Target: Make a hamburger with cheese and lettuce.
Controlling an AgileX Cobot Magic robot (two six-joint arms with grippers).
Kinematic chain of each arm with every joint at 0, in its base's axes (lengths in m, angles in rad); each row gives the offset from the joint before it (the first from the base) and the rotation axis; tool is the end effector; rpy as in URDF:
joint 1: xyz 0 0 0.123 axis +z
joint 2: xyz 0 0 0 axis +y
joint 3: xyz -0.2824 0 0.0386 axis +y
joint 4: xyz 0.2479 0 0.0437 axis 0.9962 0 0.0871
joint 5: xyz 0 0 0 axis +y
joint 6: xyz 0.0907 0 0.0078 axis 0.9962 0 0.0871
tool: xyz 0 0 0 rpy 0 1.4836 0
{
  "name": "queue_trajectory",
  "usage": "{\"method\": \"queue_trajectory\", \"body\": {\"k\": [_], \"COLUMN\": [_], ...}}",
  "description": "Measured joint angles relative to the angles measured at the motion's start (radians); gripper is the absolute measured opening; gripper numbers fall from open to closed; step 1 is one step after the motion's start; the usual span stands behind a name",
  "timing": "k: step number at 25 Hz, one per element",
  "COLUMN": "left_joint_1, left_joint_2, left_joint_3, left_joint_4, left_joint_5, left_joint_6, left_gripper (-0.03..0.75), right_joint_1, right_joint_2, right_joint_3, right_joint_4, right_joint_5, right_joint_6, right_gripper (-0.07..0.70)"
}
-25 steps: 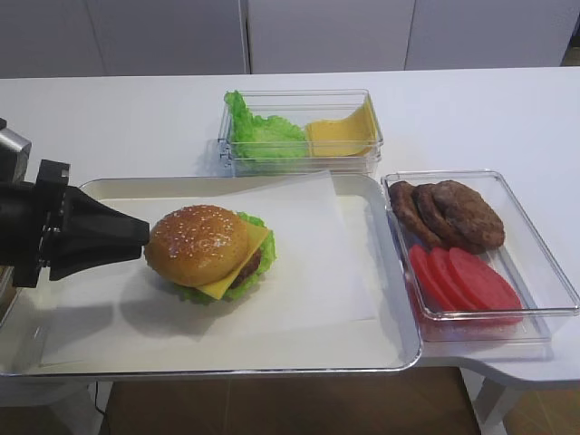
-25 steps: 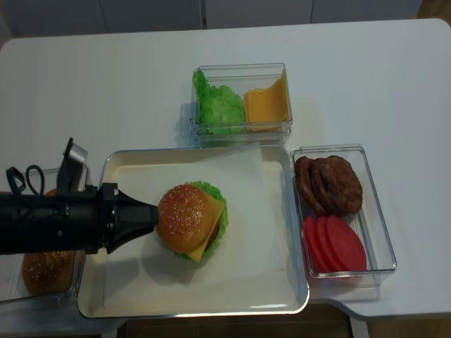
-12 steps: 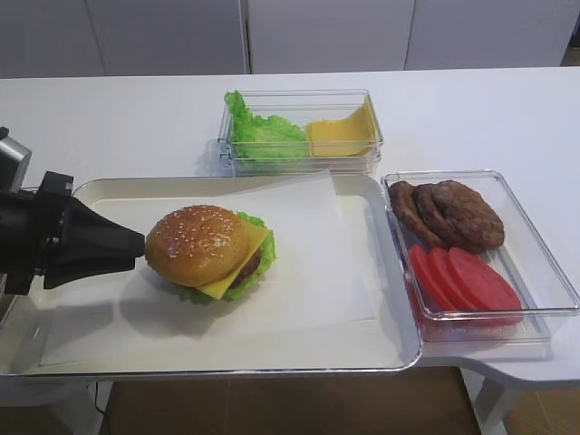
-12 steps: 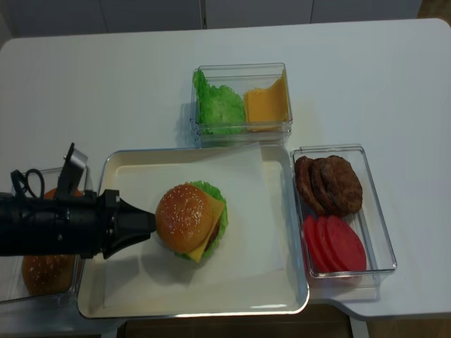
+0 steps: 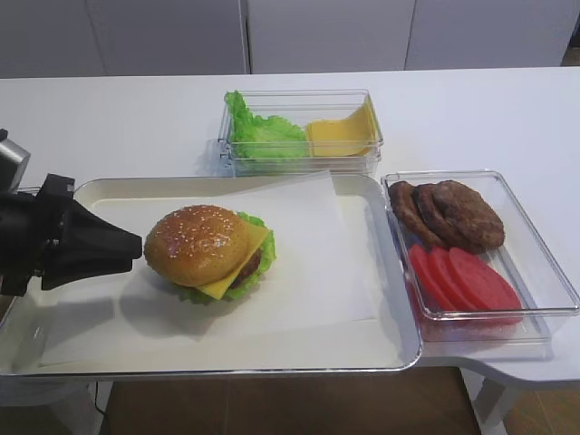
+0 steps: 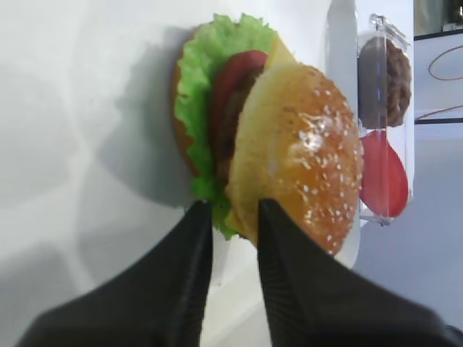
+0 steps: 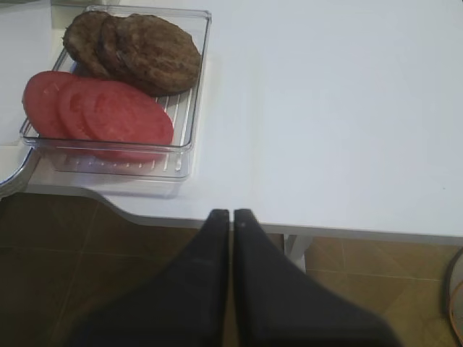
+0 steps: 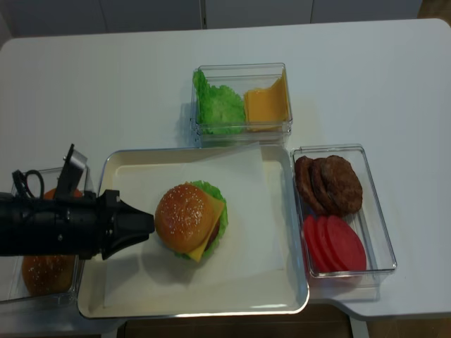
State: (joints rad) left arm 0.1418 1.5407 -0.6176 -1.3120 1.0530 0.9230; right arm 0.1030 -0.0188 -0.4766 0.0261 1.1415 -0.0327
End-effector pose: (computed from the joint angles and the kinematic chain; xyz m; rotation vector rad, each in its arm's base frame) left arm 0.2381 -0.0433 0.1882 -0.1605 2.5202 -1.3729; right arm -0.0088 0.0013 0.2642 -0.1469 2.1252 0.0731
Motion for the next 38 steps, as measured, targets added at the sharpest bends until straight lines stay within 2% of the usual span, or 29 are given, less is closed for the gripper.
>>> {"method": "queue_trajectory", "body": {"k": [8, 18, 21, 26, 38], "left_joint_1": [0.000, 0.000, -0.019, -0.074, -0.075], "left_joint_2": [0.000, 0.000, 0.000, 0.000, 0.000], "left_joint_3": [0.000, 0.000, 0.000, 0.000, 0.000], "left_joint_4": [-0.001, -0.021, -0.023, -0.027, -0.075], "left_joint_5": [-0.031, -0.020, -0.020, -0.050, -0.046], "left_joint_6": [-0.006, -0.014, -0.014, -0.014, -0.006], "left_gripper": [0.165, 0.165, 0.165, 0.165, 0.165], "right_joint_1": [0.000, 0.000, 0.000, 0.000, 0.000], "right_joint_2": [0.000, 0.000, 0.000, 0.000, 0.000], "right_joint_3": [0.000, 0.000, 0.000, 0.000, 0.000], "right_joint_4": [0.000, 0.000, 0.000, 0.000, 0.000], "right_joint_5": [0.000, 0.000, 0.000, 0.000, 0.000], "right_joint_6": [0.000, 0.002, 0.002, 0.002, 0.002], "right_gripper": [0.007, 0.007, 0.007, 0.007, 0.007]}}
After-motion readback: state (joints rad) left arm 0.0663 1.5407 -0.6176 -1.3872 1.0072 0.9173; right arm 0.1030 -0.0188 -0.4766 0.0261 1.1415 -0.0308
